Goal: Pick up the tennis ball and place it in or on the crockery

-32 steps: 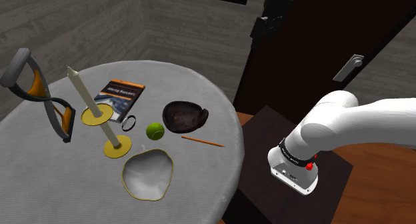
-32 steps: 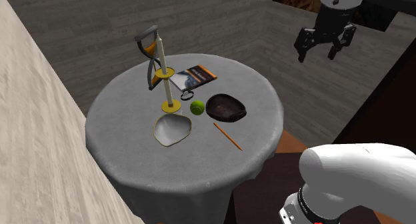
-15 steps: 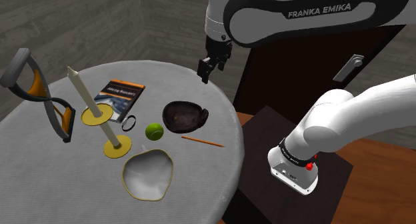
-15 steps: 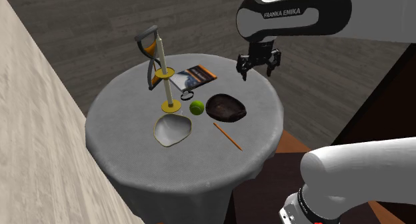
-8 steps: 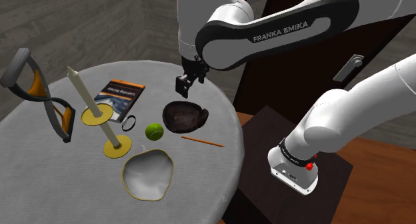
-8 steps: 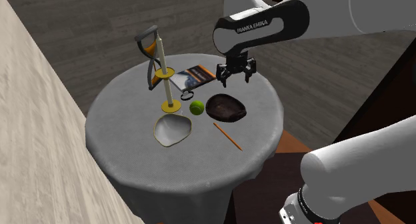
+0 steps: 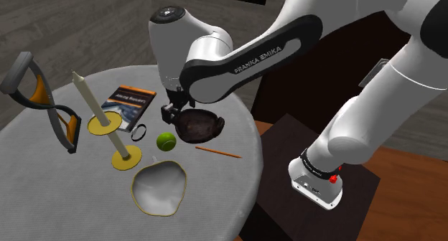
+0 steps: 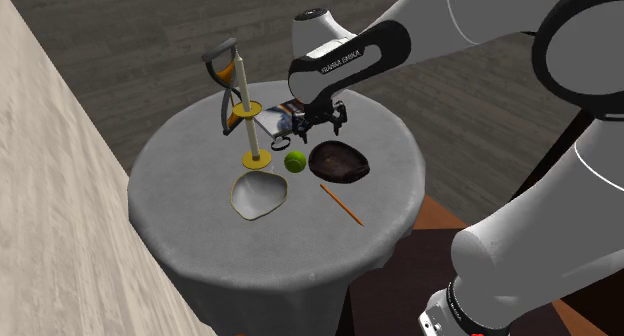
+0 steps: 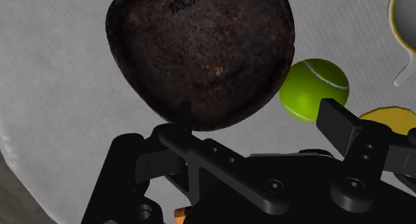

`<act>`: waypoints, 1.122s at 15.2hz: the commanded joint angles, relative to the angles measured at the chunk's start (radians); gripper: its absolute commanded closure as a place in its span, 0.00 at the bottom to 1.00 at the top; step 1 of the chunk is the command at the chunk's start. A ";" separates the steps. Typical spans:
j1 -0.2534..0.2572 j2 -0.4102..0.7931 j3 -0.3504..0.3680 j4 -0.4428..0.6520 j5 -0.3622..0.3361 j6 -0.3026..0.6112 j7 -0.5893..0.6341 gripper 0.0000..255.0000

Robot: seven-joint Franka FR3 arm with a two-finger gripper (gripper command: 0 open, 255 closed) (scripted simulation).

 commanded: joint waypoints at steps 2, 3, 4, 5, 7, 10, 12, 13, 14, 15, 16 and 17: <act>0.027 0.127 0.022 0.074 -0.089 0.021 0.084 0.00; 0.040 0.168 0.025 0.101 -0.119 0.024 0.109 0.00; 0.055 0.209 0.025 0.129 -0.148 0.025 0.133 0.00; 0.072 0.250 0.024 0.158 -0.176 0.025 0.156 0.00; 0.107 0.323 0.016 0.214 -0.223 0.023 0.193 0.00; 0.114 0.348 0.004 0.203 -0.244 0.054 0.207 0.00; 0.117 0.365 -0.004 0.197 -0.259 0.074 0.216 0.00; 0.119 0.374 -0.008 0.195 -0.267 0.084 0.221 0.00; 0.121 0.383 -0.012 0.193 -0.275 0.094 0.226 0.00; 0.122 0.389 -0.015 0.191 -0.279 0.099 0.229 0.00; 0.122 0.388 -0.015 0.191 -0.279 0.099 0.229 0.00; 0.122 0.389 -0.015 0.191 -0.279 0.099 0.229 0.00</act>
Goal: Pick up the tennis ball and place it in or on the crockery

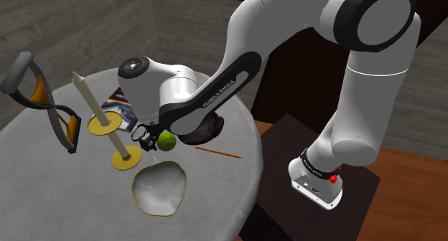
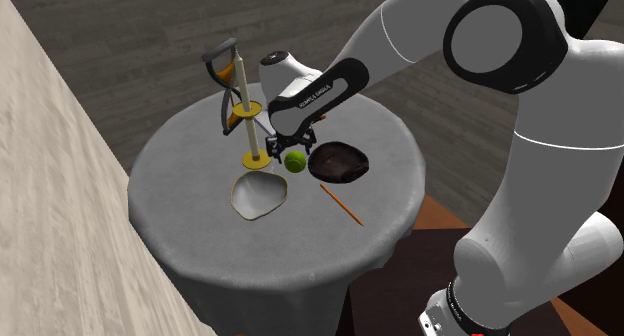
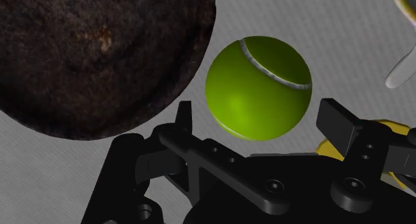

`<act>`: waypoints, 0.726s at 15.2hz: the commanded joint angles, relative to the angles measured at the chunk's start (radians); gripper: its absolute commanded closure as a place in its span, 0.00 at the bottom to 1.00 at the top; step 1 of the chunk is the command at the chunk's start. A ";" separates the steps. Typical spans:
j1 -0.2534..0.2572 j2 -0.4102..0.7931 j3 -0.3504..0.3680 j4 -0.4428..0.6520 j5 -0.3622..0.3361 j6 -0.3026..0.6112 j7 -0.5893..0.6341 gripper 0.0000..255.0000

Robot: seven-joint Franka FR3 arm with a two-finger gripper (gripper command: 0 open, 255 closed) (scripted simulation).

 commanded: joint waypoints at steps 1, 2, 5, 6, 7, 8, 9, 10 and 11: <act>-0.001 0.001 -0.001 -0.005 -0.001 0.003 0.001 0.00; -0.001 0.001 -0.001 -0.005 -0.001 0.003 0.001 0.00; -0.001 0.001 -0.001 -0.005 -0.001 0.003 0.001 0.00; -0.001 0.000 -0.001 -0.005 -0.001 0.002 0.001 1.00; -0.001 0.000 -0.001 -0.005 -0.001 0.002 0.001 1.00; -0.001 0.000 -0.001 -0.005 0.000 0.002 0.001 1.00; -0.001 0.000 -0.001 -0.005 0.000 0.002 0.001 1.00; -0.001 0.000 -0.001 -0.005 0.000 0.002 0.001 1.00; -0.001 0.000 0.000 -0.004 0.000 0.001 0.001 1.00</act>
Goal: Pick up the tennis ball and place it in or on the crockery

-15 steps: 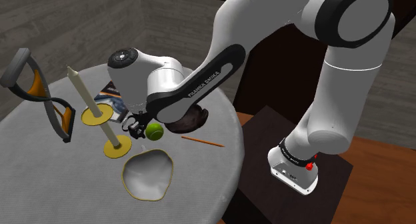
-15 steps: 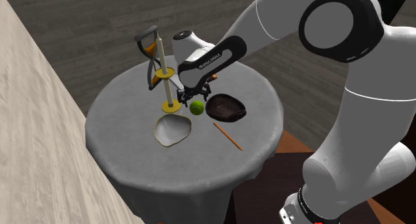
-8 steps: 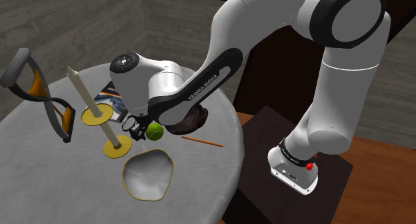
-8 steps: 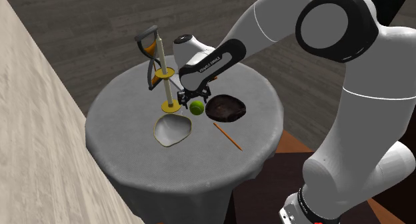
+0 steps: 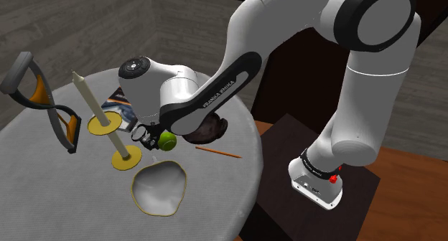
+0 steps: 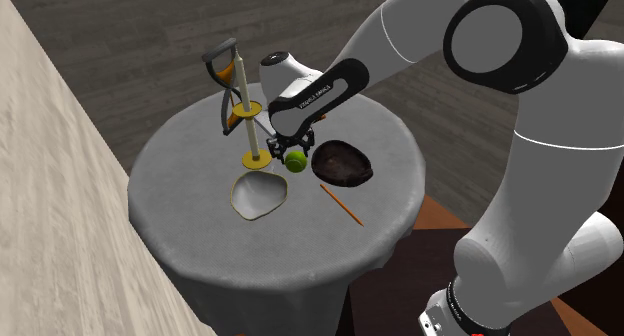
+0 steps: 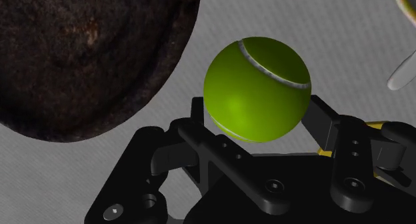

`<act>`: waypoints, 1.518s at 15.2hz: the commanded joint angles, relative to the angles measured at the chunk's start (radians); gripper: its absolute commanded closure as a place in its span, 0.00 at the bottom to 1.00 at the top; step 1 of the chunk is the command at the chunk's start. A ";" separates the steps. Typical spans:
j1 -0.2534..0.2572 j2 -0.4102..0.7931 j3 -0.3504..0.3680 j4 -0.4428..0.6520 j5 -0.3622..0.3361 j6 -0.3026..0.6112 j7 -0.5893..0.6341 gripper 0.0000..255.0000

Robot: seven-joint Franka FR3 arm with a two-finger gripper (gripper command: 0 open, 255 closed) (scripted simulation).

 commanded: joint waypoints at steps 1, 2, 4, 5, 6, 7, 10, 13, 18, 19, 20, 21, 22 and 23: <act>0.000 0.000 0.000 -0.001 0.000 0.000 0.000 1.00; 0.000 0.001 0.000 0.000 0.000 -0.001 0.000 1.00; 0.000 0.001 -0.001 -0.001 -0.001 0.001 0.000 1.00; -0.003 -0.008 0.003 0.001 0.007 -0.009 -0.006 1.00; -0.006 -0.017 0.007 0.003 0.015 -0.018 -0.012 1.00; -0.009 -0.026 0.011 0.005 0.023 -0.028 -0.018 1.00; -0.017 -0.053 0.022 0.014 0.046 -0.057 -0.036 1.00; -0.024 -0.078 0.031 0.025 0.068 -0.088 -0.053 1.00; -0.033 -0.117 0.044 0.047 0.103 -0.140 -0.081 1.00; -0.035 -0.125 0.046 0.052 0.109 -0.151 -0.086 1.00; -0.036 -0.132 0.048 0.058 0.115 -0.162 -0.091 1.00; -0.038 -0.139 0.050 0.063 0.122 -0.173 -0.096 1.00; -0.039 -0.146 0.051 0.069 0.127 -0.184 -0.101 1.00; -0.040 -0.152 0.053 0.075 0.133 -0.195 -0.105 1.00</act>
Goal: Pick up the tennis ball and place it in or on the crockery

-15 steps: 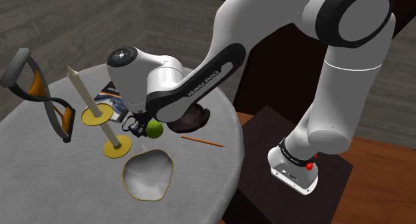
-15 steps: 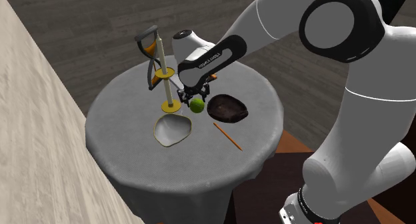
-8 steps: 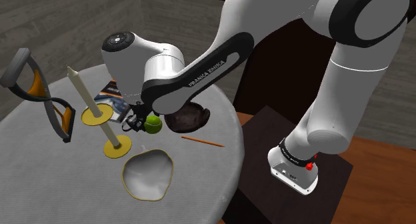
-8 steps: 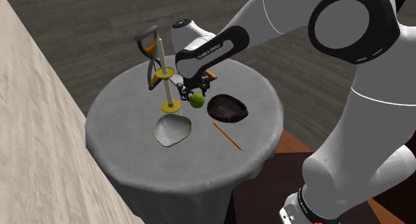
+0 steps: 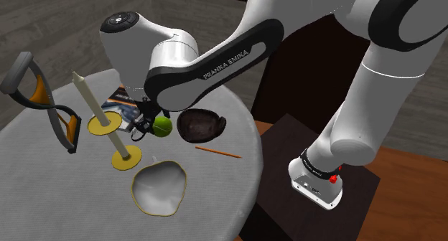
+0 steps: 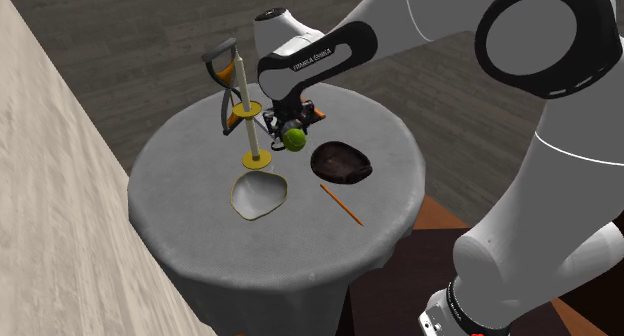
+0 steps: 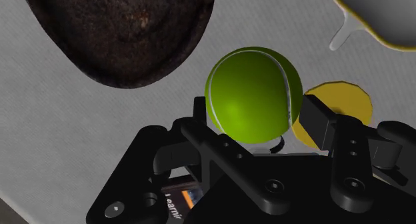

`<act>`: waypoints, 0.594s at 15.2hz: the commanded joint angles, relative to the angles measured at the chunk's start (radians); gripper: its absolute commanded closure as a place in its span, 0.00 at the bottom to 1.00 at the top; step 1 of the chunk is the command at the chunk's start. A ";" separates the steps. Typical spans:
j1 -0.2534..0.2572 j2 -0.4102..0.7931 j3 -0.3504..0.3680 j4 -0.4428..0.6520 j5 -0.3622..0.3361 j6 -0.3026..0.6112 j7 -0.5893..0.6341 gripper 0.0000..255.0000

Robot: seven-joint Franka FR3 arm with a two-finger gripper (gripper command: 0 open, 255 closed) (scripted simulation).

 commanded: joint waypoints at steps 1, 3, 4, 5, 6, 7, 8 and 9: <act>-0.004 -0.017 0.004 0.010 0.014 -0.023 -0.011 1.00; -0.006 -0.029 0.007 0.023 0.025 -0.046 -0.020 1.00; -0.006 -0.034 0.008 0.028 0.028 -0.054 -0.023 1.00; 0.006 -0.038 0.017 0.024 0.030 -0.057 -0.002 1.00; 0.019 -0.042 0.026 0.021 0.032 -0.060 0.019 1.00; 0.033 -0.044 0.035 0.018 0.033 -0.063 0.041 1.00; 0.046 -0.046 0.044 0.017 0.033 -0.067 0.063 1.00; 0.060 -0.046 0.052 0.018 0.033 -0.071 0.085 1.00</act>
